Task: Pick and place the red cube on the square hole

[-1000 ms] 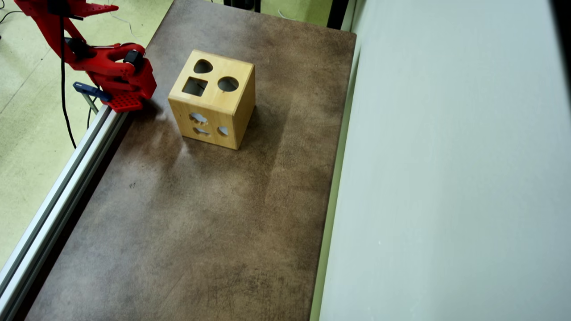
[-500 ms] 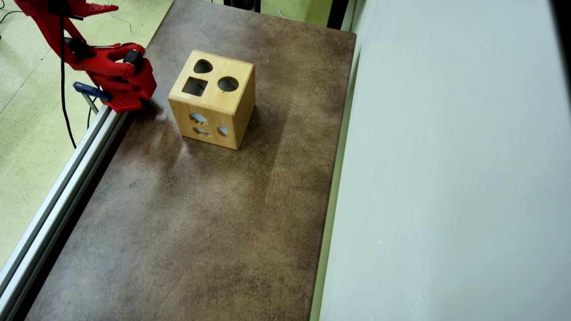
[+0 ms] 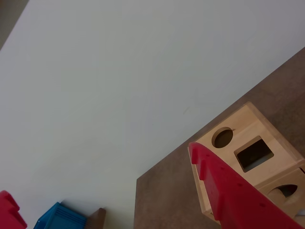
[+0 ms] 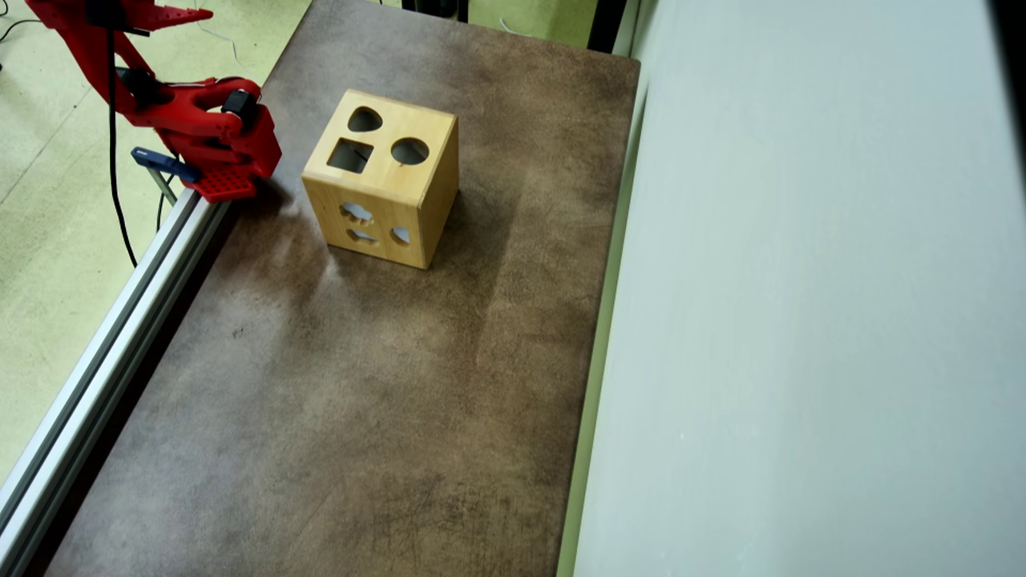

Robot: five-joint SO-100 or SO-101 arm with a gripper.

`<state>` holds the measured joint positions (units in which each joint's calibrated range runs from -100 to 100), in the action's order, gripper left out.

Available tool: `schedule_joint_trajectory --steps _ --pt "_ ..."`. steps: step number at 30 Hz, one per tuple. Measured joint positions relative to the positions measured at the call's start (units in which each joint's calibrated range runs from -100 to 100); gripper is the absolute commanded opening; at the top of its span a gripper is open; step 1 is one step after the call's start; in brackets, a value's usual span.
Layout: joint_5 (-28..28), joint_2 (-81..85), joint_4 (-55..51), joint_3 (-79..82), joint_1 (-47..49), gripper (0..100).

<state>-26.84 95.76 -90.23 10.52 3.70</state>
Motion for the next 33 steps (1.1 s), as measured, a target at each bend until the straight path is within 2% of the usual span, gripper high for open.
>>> schedule_joint_trajectory --steps 11,15,22,25,33 --pt "1.66 0.08 -0.08 0.18 0.0 52" --pt "8.55 0.08 -0.08 0.18 0.0 52" --pt "25.1 0.08 -0.08 0.18 0.0 51" --pt "27.11 0.08 -0.08 0.18 0.0 51" --pt "27.55 0.08 -0.08 0.18 0.0 51"
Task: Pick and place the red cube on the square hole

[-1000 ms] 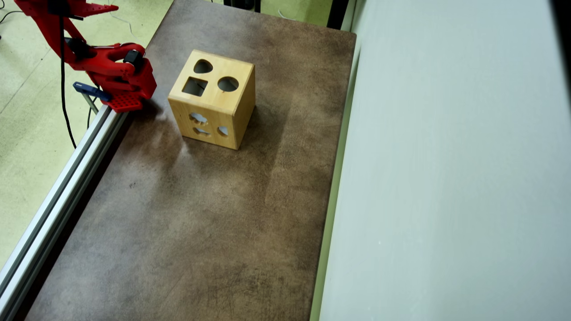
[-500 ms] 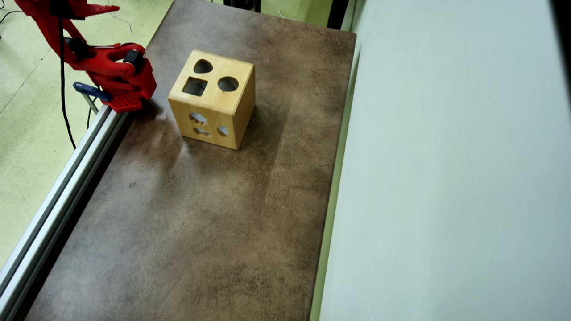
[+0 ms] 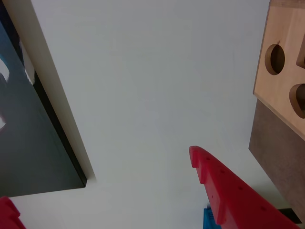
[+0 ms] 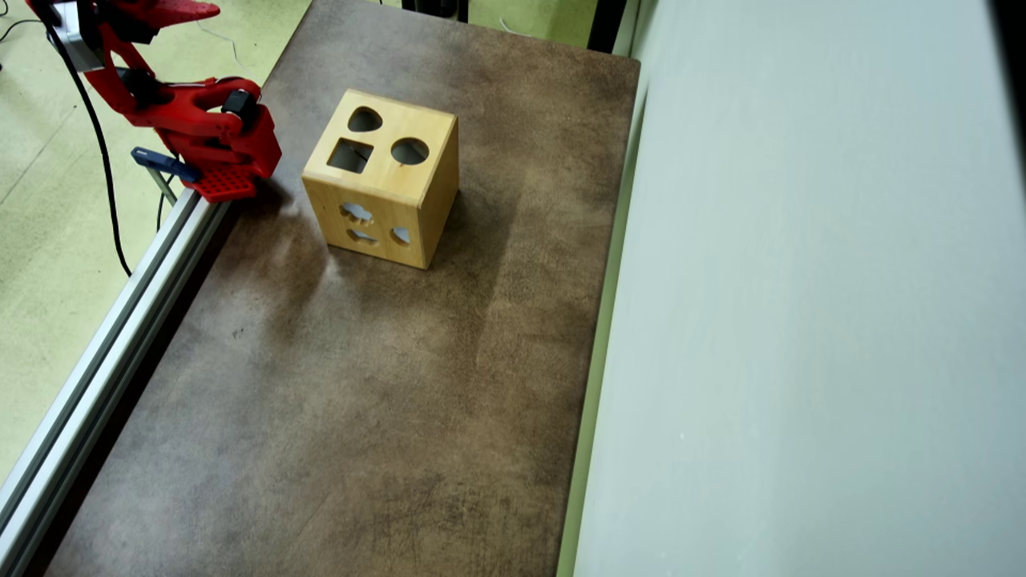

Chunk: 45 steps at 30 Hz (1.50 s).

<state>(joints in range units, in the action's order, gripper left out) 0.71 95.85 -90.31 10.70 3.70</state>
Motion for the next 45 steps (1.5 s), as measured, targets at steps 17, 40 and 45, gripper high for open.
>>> schedule_joint_trajectory --steps 17,40,45 --pt "0.44 0.0 0.0 0.0 0.0 43" --pt "0.44 0.0 0.0 -2.08 0.0 3" --pt "0.44 0.0 0.0 -2.08 -0.07 3"
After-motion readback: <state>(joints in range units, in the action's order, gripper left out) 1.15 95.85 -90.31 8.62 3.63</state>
